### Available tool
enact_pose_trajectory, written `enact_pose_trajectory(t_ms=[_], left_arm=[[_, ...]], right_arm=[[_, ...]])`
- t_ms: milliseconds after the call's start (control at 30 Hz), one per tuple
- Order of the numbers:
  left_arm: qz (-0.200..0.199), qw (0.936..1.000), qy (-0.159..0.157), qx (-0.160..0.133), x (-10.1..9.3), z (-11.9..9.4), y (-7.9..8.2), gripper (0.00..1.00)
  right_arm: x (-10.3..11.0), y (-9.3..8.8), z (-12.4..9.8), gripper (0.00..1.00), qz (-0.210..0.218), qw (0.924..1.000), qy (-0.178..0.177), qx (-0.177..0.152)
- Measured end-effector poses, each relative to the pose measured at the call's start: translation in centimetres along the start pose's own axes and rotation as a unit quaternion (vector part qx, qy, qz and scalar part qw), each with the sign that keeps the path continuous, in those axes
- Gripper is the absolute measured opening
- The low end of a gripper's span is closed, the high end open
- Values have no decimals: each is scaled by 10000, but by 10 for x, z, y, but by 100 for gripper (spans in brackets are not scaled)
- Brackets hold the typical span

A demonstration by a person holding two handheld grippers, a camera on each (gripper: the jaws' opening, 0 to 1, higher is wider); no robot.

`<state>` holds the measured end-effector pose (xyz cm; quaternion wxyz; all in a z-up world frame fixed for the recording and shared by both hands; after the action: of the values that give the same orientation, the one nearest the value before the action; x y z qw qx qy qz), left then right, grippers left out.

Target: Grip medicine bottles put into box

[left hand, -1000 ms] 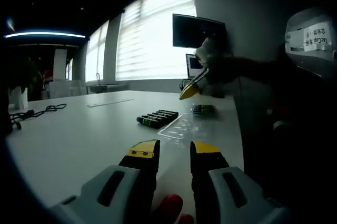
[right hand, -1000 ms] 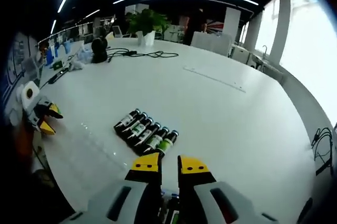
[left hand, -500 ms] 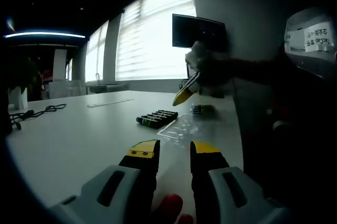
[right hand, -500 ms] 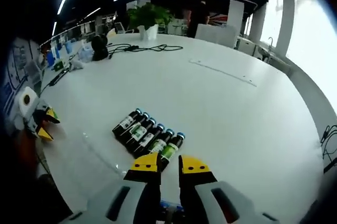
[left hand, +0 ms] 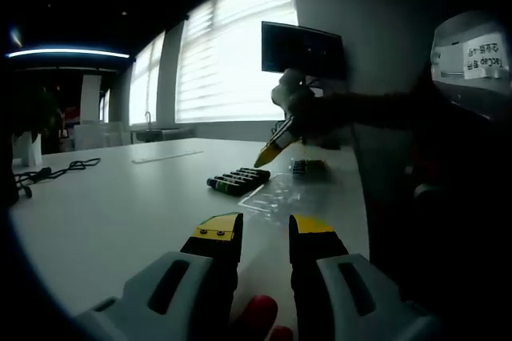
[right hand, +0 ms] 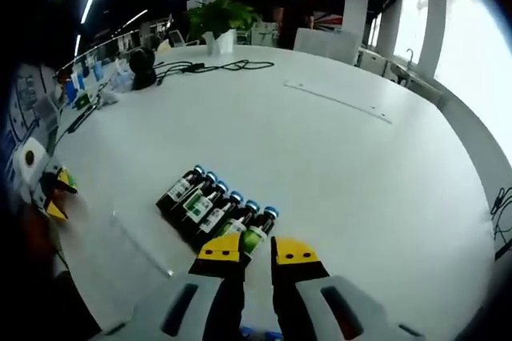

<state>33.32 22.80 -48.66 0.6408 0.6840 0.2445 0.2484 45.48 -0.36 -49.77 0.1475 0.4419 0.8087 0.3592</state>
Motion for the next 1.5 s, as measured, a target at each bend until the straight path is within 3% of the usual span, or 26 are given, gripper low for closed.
enact_pose_trajectory(t_ms=[433,900,1233,1500], left_arm=[[-6,10000,-8,-2,0,0,0,18],[10,10000,10,11,1,0,-1,18],[8,10000,15,12,1,0,-1,18],[12,10000,12,10,1,0,-1,18]], right_arm=[[-5,-3,6,8,-83,9998,-136,139],[-15,-14,8,7,127,9992,-261,270],[-16,-15,8,6,345,9990,-239,165],[-18,-14,8,6,248,9991,-296,182]])
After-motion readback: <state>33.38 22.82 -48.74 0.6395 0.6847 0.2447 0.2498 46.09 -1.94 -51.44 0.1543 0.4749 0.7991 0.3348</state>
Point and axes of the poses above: the point that each gripper's makers call its tool centre point, and the gripper's own axes: z roughly forward along the fingers, x roughly to its left, y roughly out of its top, the point moved 2 cm from there along -z, roughly backward along the fingers, and after that the axes turned 10 degrees about y, right-handed, at the moved point
